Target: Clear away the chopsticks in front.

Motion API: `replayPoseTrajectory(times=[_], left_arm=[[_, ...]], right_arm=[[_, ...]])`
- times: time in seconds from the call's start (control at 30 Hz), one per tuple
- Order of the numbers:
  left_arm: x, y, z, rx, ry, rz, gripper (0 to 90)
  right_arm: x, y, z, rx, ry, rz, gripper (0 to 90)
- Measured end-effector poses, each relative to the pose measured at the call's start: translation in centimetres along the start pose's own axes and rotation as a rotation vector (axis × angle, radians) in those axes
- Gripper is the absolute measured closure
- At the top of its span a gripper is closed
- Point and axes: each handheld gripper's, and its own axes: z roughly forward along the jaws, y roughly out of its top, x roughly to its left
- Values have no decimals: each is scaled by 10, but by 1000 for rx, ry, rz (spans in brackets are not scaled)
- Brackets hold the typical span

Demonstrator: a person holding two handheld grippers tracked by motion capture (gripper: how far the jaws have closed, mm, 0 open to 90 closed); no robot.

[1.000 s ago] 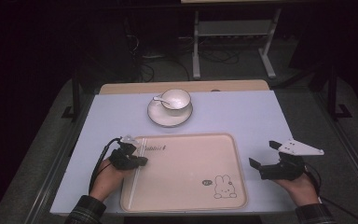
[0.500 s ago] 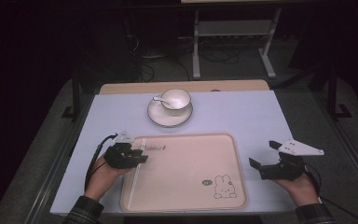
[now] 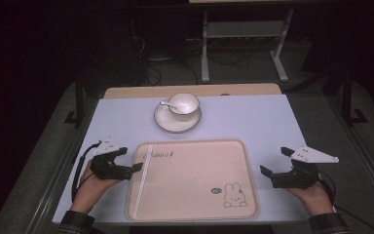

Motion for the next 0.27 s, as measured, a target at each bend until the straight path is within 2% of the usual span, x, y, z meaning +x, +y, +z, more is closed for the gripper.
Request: replayPoseTrajectory(times=[0.07,0.27], left_arm=[[6,-4,-7,-20,12,-26,128],[8,-8,-7,-11,18,-23,129]], right_arm=[[0,0,0,-2,0,0,0],[0,0,0,-3,2,0,0]])
